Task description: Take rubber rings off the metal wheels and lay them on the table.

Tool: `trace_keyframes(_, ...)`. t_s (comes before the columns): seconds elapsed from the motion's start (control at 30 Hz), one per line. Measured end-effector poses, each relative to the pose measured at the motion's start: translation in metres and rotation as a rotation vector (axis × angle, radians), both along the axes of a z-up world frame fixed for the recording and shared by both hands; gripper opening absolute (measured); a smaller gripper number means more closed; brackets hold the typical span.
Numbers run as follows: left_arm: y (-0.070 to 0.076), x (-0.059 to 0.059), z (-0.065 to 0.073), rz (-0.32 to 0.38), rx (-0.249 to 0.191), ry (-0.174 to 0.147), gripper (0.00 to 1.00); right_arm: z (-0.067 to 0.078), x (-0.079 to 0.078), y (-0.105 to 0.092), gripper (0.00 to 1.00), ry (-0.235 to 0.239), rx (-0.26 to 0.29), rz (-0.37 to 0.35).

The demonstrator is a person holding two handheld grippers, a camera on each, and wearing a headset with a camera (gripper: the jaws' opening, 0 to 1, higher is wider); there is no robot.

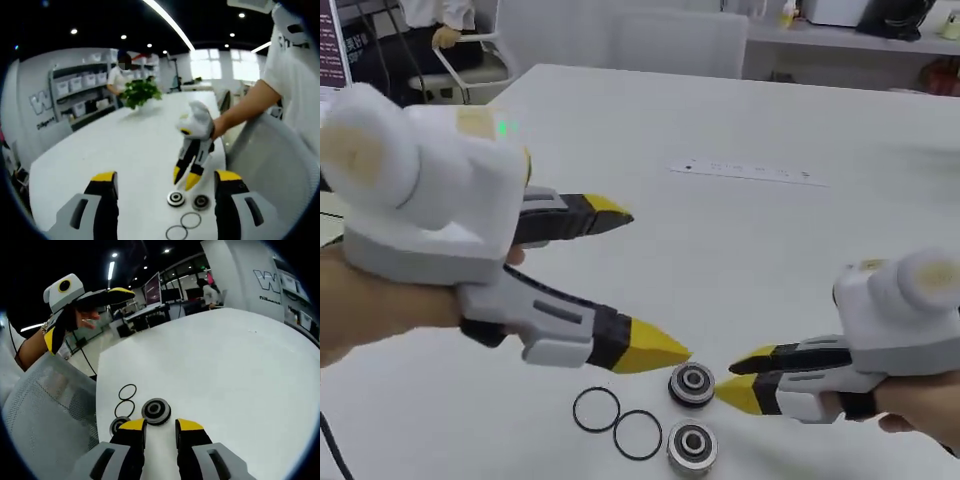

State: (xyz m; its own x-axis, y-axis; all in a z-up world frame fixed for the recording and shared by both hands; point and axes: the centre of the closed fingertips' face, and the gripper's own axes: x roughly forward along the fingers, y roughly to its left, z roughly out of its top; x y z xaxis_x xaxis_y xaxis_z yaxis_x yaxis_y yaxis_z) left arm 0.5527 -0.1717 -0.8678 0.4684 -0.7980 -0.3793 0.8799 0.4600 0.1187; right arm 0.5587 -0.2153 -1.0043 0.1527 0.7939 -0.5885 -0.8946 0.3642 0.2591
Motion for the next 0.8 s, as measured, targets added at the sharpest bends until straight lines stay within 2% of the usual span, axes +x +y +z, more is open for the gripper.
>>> trace_keyframes(0.13,-0.014,0.006,-0.008,-0.039,0.016,0.005,0.78,-0.001,0.0,0.001,0.21,-0.003,-0.002,0.009)
trace_keyframes(0.23,-0.024,0.009,-0.012,-0.065,0.006,0.012,0.75,-0.001,-0.002,0.002,0.21,0.008,0.009,0.014)
trace_keyframes(0.4,-0.039,0.013,-0.031,-0.094,0.03,0.02,0.7,-0.004,-0.004,0.005,0.2,0.0,0.008,0.032)
trace_keyframes(0.43,-0.042,0.013,-0.039,-0.1,0.045,0.028,0.68,-0.004,-0.004,0.005,0.2,-0.002,0.007,0.036)
trace_keyframes(0.5,-0.045,0.013,-0.051,-0.109,0.072,0.03,0.64,-0.005,-0.004,0.006,0.21,-0.017,0.005,0.045)
trace_keyframes(0.67,-0.046,0.013,-0.07,-0.115,0.084,0.055,0.58,-0.008,-0.004,0.007,0.23,-0.031,0.0,0.06)
trace_keyframes(0.73,-0.043,0.017,-0.076,-0.091,0.072,0.067,0.56,-0.008,-0.004,0.008,0.23,-0.036,0.001,0.063)
trace_keyframes(0.8,-0.038,0.023,-0.082,-0.039,0.041,0.092,0.52,-0.008,-0.003,0.008,0.23,-0.04,0.004,0.065)
